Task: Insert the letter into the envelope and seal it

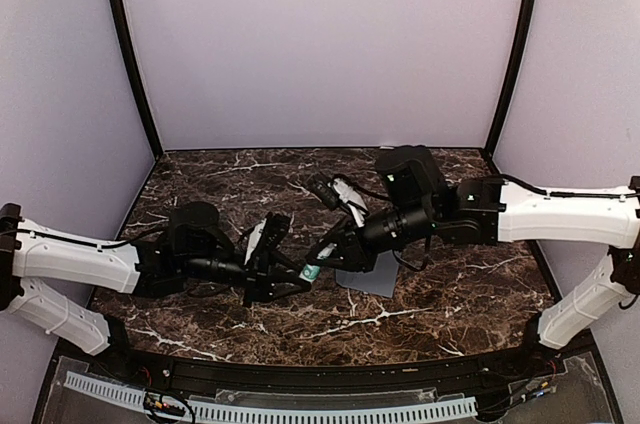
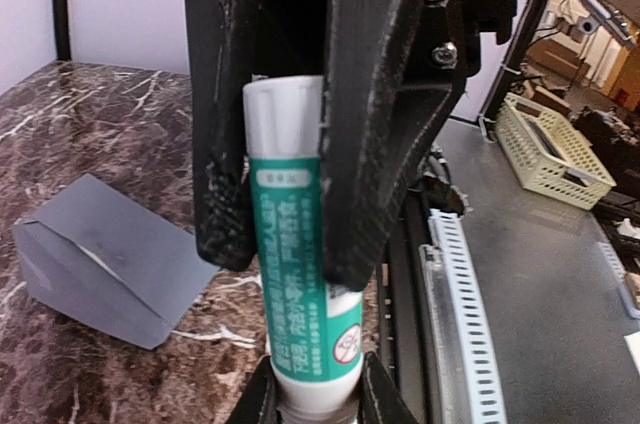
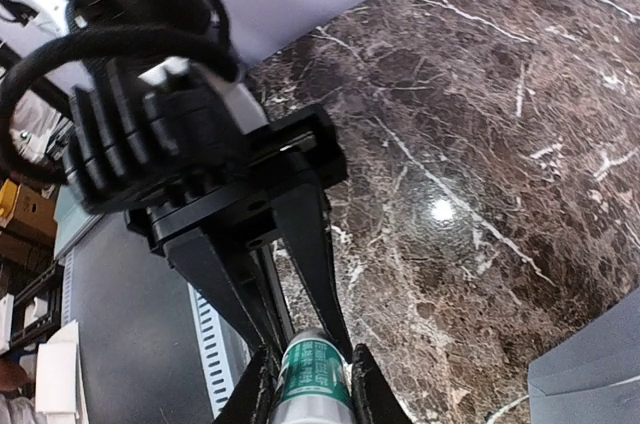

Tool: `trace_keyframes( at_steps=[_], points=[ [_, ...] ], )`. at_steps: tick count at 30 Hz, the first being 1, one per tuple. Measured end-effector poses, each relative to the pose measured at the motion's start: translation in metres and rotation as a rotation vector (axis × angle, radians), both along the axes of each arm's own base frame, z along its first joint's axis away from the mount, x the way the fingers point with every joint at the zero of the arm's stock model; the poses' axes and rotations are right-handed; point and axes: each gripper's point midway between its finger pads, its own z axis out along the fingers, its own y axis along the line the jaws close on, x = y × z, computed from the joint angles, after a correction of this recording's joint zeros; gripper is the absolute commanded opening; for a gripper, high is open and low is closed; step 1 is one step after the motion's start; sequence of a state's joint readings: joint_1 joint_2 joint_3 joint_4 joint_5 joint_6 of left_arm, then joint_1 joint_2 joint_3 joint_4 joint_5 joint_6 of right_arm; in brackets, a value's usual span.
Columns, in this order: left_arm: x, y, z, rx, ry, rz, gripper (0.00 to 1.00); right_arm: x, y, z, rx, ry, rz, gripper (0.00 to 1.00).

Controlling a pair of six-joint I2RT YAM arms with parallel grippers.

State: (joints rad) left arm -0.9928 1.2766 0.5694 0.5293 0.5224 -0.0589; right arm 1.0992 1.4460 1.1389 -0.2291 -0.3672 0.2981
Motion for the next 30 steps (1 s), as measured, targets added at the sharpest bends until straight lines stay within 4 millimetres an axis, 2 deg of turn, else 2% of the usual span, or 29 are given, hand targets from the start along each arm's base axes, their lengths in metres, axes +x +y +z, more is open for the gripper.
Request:
trace_keyframes(
  at_steps=[6,11,14,22,30],
  points=[
    [-0.026,0.002,0.011,-0.036,0.097,-0.124,0.01,-0.025,0.003,0.011,0.055,-0.048,0.111,0.00],
    [-0.025,0.003,0.013,-0.035,0.096,-0.112,0.01,-0.021,0.007,0.010,0.047,-0.050,0.090,0.00],
    [-0.013,0.004,0.009,-0.017,0.065,-0.044,0.01,-0.012,0.013,0.007,0.021,-0.038,0.045,0.00],
    [0.033,0.015,-0.011,0.072,-0.055,0.233,0.00,0.033,0.025,-0.010,-0.050,0.025,-0.205,0.00],
    [0.066,0.026,-0.004,0.088,-0.196,0.418,0.00,0.061,0.029,-0.005,-0.032,0.058,-0.392,0.00]
  ],
)
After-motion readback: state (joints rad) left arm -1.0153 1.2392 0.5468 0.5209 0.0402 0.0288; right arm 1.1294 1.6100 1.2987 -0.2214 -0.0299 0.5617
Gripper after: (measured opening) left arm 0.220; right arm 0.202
